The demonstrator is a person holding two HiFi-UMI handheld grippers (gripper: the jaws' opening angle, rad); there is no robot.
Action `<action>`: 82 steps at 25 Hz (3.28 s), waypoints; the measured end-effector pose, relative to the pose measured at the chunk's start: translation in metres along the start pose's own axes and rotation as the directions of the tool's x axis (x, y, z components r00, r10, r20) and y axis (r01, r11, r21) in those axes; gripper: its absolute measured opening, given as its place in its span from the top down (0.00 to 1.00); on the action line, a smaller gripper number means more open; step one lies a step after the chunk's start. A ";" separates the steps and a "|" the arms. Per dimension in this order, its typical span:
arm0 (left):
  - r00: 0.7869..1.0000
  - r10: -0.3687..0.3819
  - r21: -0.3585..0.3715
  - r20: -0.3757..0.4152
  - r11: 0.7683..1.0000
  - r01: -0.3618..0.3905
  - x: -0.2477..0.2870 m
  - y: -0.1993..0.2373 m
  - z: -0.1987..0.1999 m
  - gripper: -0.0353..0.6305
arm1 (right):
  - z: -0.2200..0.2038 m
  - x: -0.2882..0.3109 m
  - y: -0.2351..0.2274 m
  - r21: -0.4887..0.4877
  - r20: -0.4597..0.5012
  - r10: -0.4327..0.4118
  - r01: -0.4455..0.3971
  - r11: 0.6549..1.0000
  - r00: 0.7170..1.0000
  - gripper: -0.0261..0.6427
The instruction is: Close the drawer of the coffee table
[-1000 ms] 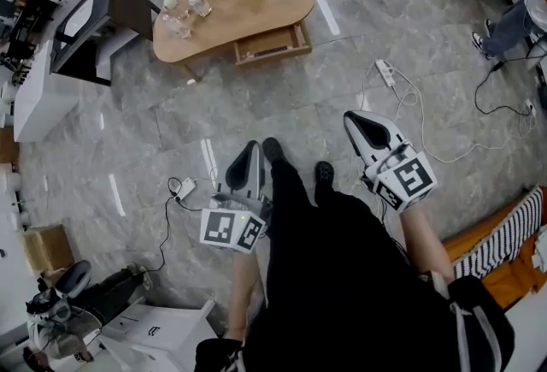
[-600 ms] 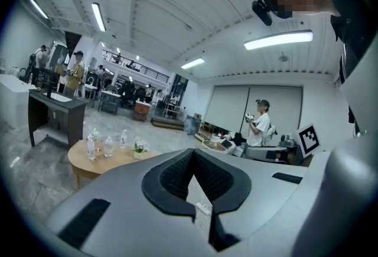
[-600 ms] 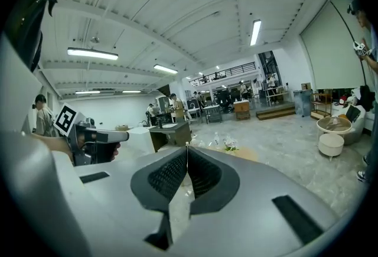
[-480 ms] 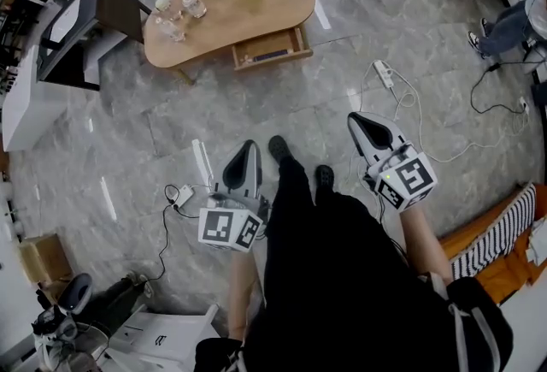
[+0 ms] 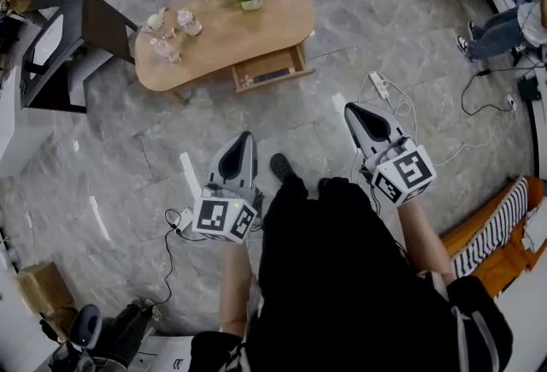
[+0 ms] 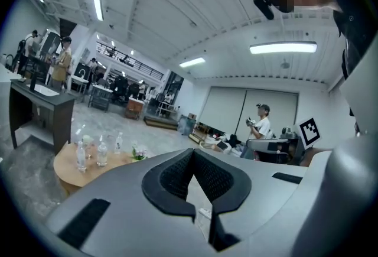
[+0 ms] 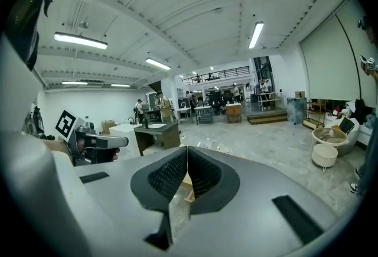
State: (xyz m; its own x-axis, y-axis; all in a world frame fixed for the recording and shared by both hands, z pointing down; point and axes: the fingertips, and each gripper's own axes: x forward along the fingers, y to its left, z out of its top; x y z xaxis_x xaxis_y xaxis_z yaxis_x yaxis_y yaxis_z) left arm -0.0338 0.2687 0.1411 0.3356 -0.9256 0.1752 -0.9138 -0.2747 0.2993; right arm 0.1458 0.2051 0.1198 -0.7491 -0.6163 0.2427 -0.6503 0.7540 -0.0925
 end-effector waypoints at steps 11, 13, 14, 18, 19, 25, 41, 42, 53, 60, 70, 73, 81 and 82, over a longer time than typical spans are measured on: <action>0.993 -0.057 -0.013 -0.106 0.998 0.056 0.067 0.044 -0.017 0.93 | -0.033 0.033 -0.041 0.049 -0.114 -0.092 0.099 0.994 0.989 0.94; 0.992 -0.051 -0.015 -0.115 0.999 0.049 0.078 0.049 -0.018 0.93 | -0.037 0.044 -0.051 0.061 -0.120 -0.085 0.093 0.994 0.989 0.94; 0.992 -0.043 -0.012 -0.121 0.999 0.042 0.083 0.051 -0.018 0.93 | -0.038 0.051 -0.056 0.066 -0.121 -0.077 0.086 0.994 0.990 0.94; 0.990 0.004 -0.013 -0.140 1.000 -0.006 0.106 0.061 -0.017 0.93 | -0.037 0.082 -0.082 0.072 -0.120 -0.044 0.053 0.996 0.992 0.94; 0.989 0.017 -0.014 -0.146 1.000 -0.019 0.112 0.063 -0.017 0.93 | -0.037 0.091 -0.090 0.077 -0.120 -0.035 0.044 0.996 0.992 0.94; 0.980 0.077 -0.017 -0.183 0.997 -0.081 0.160 0.076 -0.013 0.93 | -0.046 0.143 -0.136 0.073 -0.152 0.044 -0.033 0.997 0.987 0.94; 0.929 0.184 -0.034 -0.321 0.978 -0.205 0.249 0.144 -0.099 0.93 | -0.168 0.256 -0.205 -0.024 -0.403 0.188 -0.215 0.976 0.896 0.94; 0.921 0.186 -0.018 -0.342 0.979 -0.204 0.253 0.153 -0.112 0.93 | -0.179 0.262 -0.207 -0.039 -0.414 0.186 -0.222 0.974 0.891 0.94; 0.824 0.157 0.025 -0.545 0.985 -0.172 0.282 0.277 -0.285 0.92 | -0.329 0.332 -0.230 -0.155 -0.579 0.116 -0.249 0.956 0.807 0.94; 0.748 0.164 0.028 -0.643 0.981 -0.191 0.290 0.334 -0.386 0.75 | -0.437 0.352 -0.247 -0.158 -0.695 0.057 -0.229 0.961 0.717 0.94; 0.634 0.189 0.180 -0.750 0.980 -0.080 0.283 0.395 -0.491 0.49 | -0.559 0.356 -0.280 -0.224 -0.833 0.019 -0.369 0.902 0.552 0.72; 0.609 0.178 0.181 -0.773 0.982 -0.057 0.280 0.404 -0.514 0.48 | -0.589 0.355 -0.289 -0.257 -0.856 -0.011 -0.407 0.876 0.517 0.71; 0.585 0.185 0.222 -0.789 0.975 -0.009 0.291 0.419 -0.554 0.48 | -0.633 0.372 -0.303 -0.284 -0.870 -0.048 -0.419 0.862 0.491 0.71; 0.586 0.186 0.223 -0.789 0.975 -0.009 0.292 0.421 -0.558 0.48 | -0.635 0.377 -0.304 -0.284 -0.868 -0.051 -0.410 0.867 0.495 0.71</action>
State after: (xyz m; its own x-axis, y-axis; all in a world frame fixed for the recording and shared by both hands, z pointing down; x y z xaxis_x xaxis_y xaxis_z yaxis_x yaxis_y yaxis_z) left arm -0.1925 0.0277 0.8412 0.2075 -0.3877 0.8981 -0.9447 -0.3177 0.0811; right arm 0.1414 -0.1125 0.8523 -0.2282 -0.1461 0.9626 -0.2207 0.9707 0.0950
